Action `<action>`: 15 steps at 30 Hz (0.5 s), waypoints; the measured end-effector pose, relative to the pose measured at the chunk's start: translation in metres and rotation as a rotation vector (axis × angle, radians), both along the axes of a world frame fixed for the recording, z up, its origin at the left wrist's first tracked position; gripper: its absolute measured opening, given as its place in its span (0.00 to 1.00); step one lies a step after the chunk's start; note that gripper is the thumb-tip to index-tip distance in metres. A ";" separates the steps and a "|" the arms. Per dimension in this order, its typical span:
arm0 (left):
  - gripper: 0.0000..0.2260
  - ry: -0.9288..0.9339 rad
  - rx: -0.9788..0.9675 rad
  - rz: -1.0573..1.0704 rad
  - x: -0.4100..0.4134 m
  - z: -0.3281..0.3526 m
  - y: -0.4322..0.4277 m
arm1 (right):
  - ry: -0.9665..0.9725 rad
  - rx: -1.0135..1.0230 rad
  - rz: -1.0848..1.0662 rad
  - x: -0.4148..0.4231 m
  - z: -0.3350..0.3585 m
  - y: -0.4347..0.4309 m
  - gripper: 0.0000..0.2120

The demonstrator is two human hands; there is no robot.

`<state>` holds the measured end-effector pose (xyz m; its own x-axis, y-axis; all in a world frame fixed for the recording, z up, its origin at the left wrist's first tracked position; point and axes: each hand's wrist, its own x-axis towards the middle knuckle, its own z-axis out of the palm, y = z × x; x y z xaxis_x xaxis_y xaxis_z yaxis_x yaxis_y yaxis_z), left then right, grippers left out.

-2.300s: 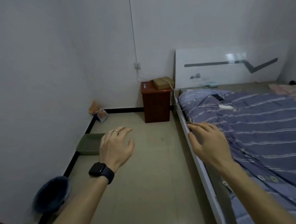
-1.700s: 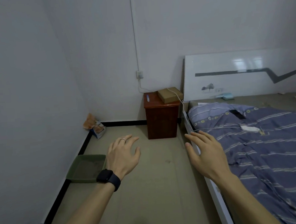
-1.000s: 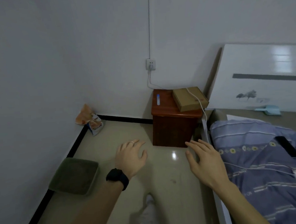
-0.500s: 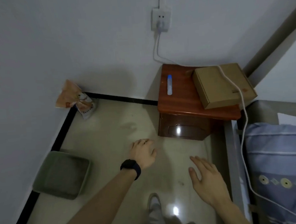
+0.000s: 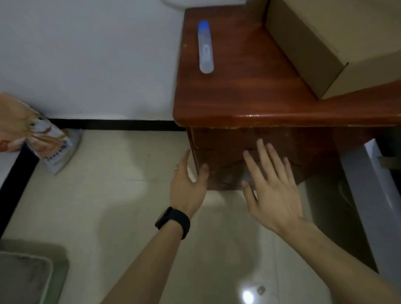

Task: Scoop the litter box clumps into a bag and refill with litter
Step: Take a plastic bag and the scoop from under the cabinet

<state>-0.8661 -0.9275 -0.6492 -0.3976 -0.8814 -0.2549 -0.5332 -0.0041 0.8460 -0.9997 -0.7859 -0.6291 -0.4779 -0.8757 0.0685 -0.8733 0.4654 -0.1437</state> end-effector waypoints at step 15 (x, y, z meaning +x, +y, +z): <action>0.29 0.484 -0.184 0.441 -0.091 -0.093 0.026 | 0.593 -0.493 0.079 -0.085 -0.152 -0.057 0.39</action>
<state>-0.9575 -0.9015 -0.7422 -0.0225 -0.9993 0.0310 -0.0754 0.0326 0.9966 -1.0845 -0.8428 -0.7808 -0.1774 -0.7076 0.6839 -0.8967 0.4026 0.1839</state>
